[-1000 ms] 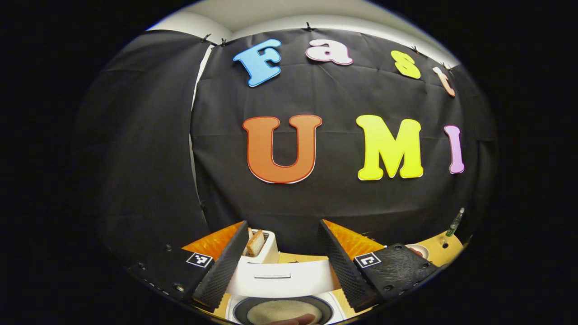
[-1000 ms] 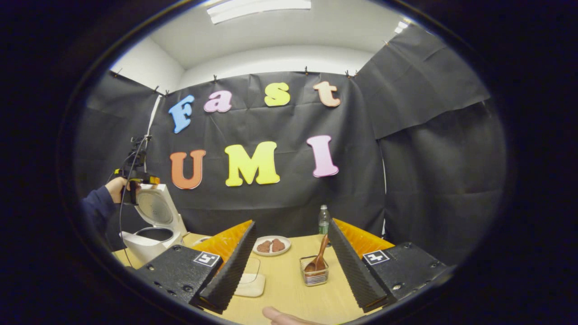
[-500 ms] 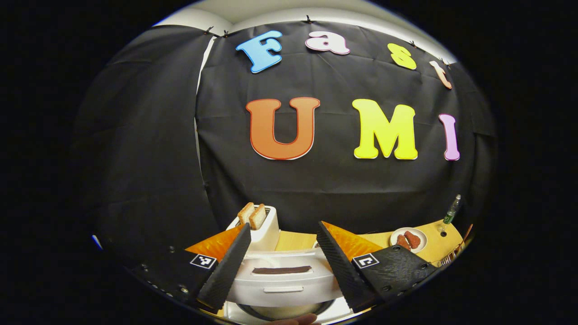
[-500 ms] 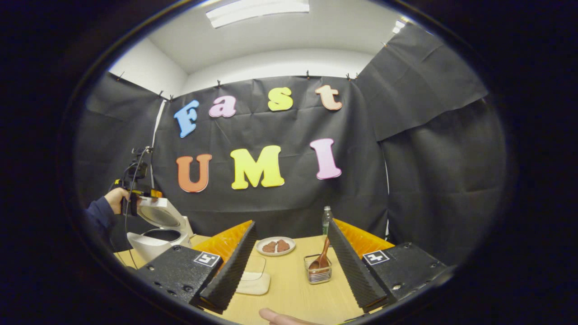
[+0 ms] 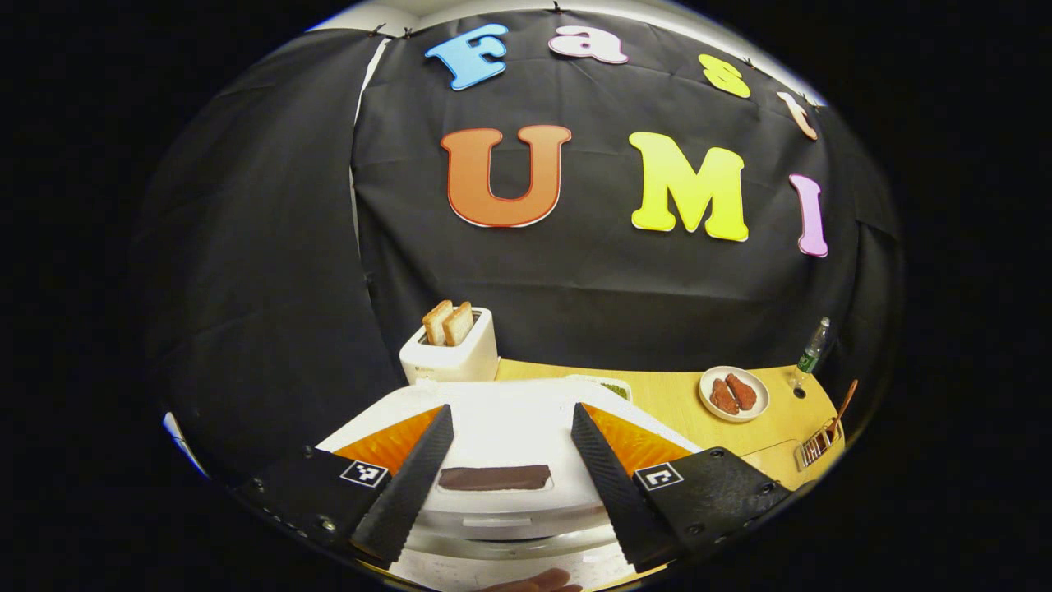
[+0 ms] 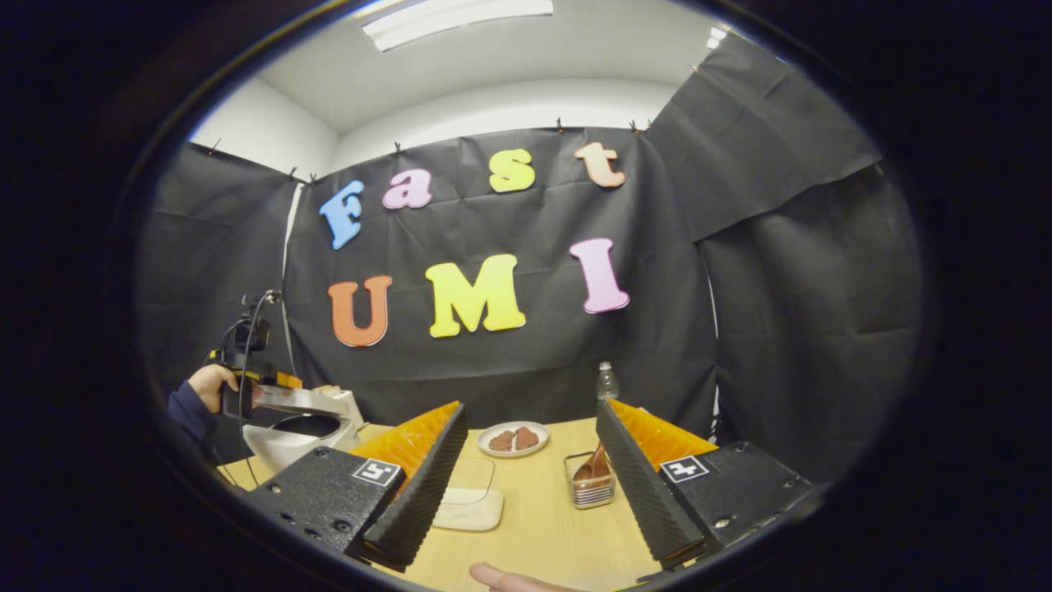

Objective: Close the left gripper, press the button to open the rice cooker; take a wooden spoon from the chopstick holder with the right hand, scoop a spoonful of rice and pour it into the rice cooker, then put the wooden spoon back into the chopstick holder.

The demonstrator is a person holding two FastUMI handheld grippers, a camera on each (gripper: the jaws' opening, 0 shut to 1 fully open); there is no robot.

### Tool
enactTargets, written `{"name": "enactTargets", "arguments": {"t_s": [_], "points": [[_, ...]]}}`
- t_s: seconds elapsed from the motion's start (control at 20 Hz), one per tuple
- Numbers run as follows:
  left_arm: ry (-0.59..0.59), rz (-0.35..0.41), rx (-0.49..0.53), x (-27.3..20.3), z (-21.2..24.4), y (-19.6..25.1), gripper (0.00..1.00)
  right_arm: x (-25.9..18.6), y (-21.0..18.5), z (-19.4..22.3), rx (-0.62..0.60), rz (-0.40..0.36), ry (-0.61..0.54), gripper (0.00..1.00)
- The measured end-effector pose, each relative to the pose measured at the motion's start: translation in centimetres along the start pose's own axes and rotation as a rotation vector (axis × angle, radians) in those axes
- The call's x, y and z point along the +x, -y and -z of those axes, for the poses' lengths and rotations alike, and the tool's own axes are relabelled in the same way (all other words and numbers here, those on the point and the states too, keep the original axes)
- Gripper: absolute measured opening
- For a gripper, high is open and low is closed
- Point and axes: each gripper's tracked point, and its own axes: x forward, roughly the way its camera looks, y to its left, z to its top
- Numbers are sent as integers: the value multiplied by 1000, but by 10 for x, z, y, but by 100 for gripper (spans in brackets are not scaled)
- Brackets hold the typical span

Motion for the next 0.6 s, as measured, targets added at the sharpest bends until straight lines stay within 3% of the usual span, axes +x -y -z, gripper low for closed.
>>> {"name": "enactTargets", "arguments": {"t_s": [0.6], "points": [[-80, 14, 25, -3, 57, 4, 95, 13, -25, 20, -40, -55, -41, 99]]}}
